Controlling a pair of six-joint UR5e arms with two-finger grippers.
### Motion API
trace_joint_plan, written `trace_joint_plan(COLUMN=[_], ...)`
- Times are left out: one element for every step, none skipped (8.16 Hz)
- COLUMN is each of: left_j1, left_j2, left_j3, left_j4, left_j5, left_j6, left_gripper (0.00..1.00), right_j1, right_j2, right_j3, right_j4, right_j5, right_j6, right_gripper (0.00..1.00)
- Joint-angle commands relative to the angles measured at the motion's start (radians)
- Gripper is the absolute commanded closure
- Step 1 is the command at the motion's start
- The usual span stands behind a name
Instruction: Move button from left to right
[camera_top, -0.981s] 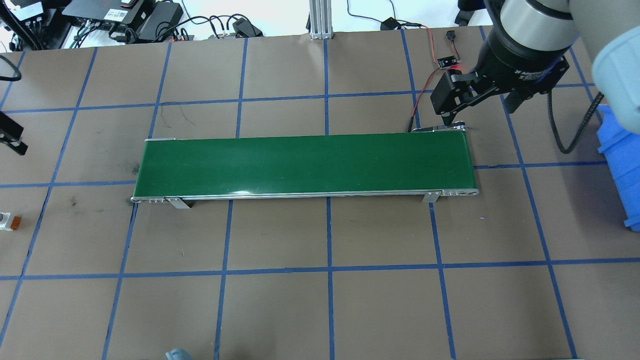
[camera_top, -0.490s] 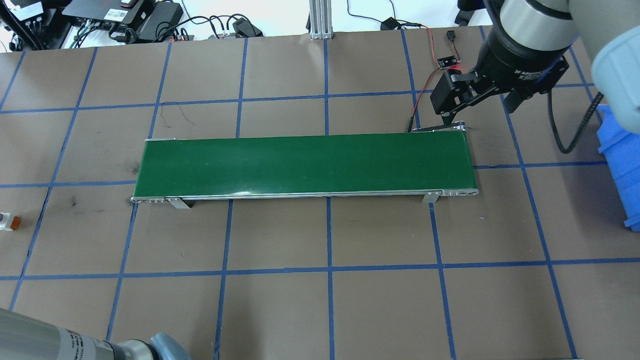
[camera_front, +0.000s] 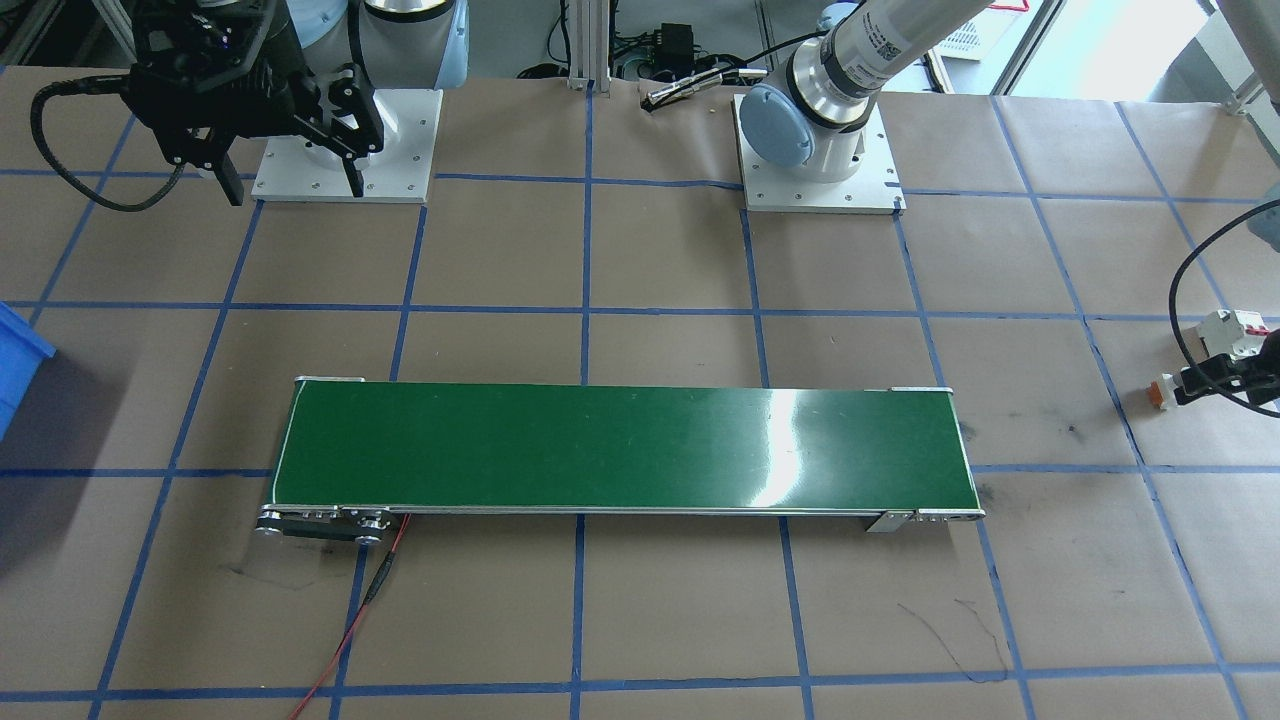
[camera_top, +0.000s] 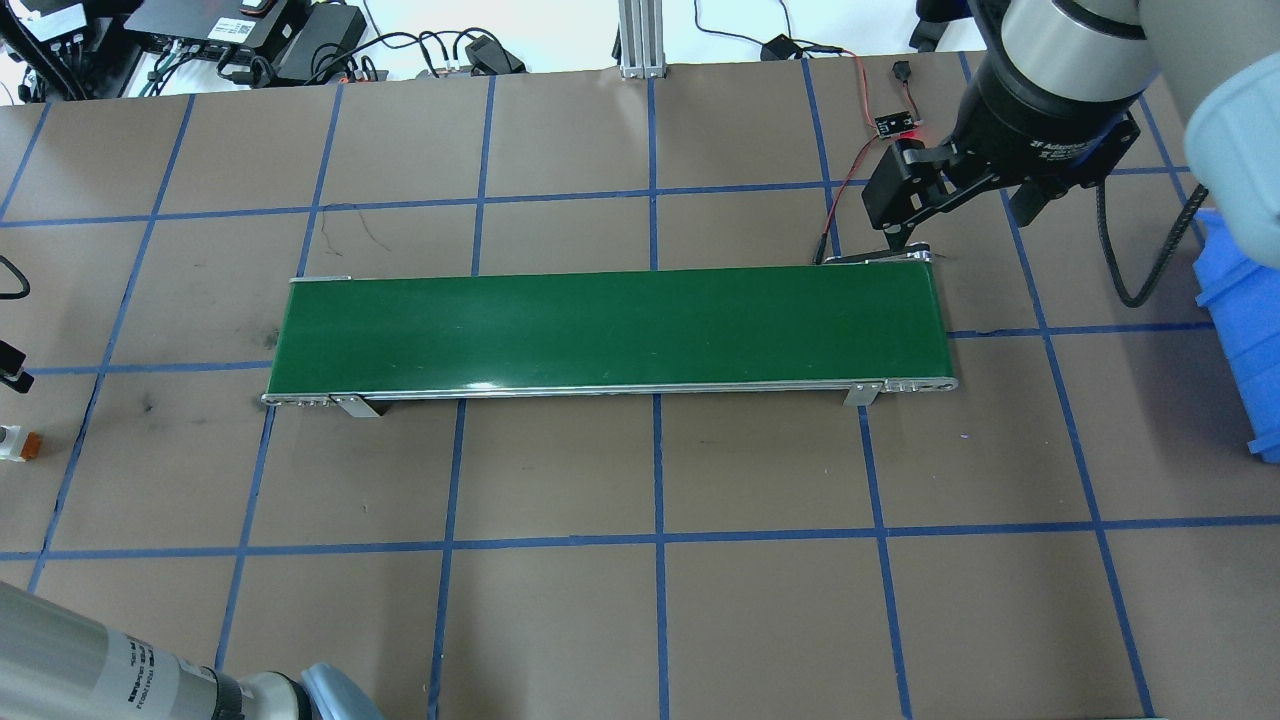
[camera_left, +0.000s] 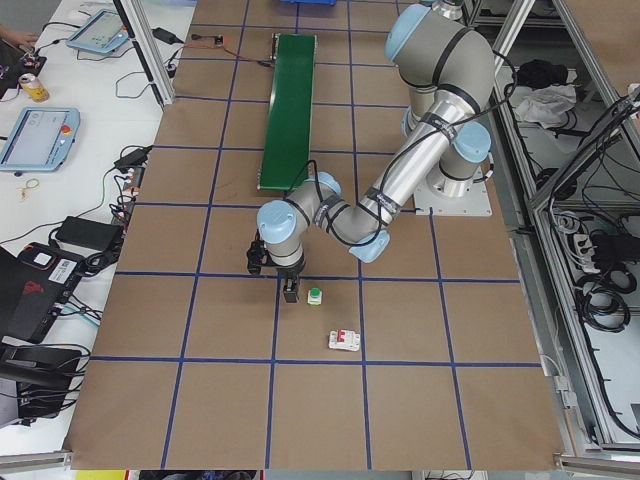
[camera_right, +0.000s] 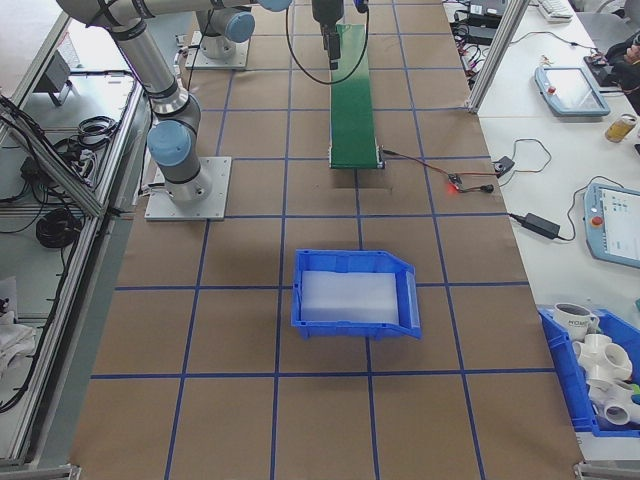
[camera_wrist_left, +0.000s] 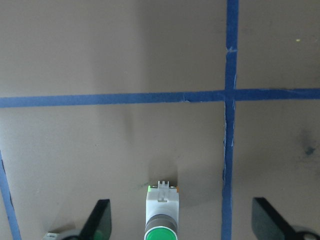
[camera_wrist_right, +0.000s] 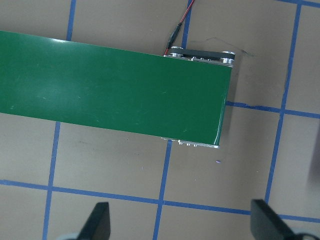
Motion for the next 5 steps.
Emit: trace_joint_plan(left_j1=[0.001,0.002,0.004,0.005,0.007], left_j2=[-0.022,-0.025,-0.028,-0.032,-0.032], left_j3=[-0.001,-0.001,-0.004,-0.021,-0.053], left_j4=[0.006,0.006,0.005,0.001,0.003], left_j5=[0.059,0.077,0.078,0.079,0.082], left_j6=[0.046,0.044,0.046,0.046,0.046], left_gripper=[0.0,0.0,0.0,0.0,0.0], right_j1=[-0.001,-0.001,-0.001,-0.001,-0.001], right_j2=[-0.001,-0.001,-0.001,-0.001,-0.001], right_j3=[0.0,0.0,0.0,0.0,0.0], right_j4=[0.002,0.002,0.002,0.002,0.003], right_j5=[-0.002,0.001,-0.002,0.002,-0.001], right_j6=[-0.001,-0.003,-0.003,-0.001,-0.003], right_gripper=[0.0,0.0,0.0,0.0,0.0])
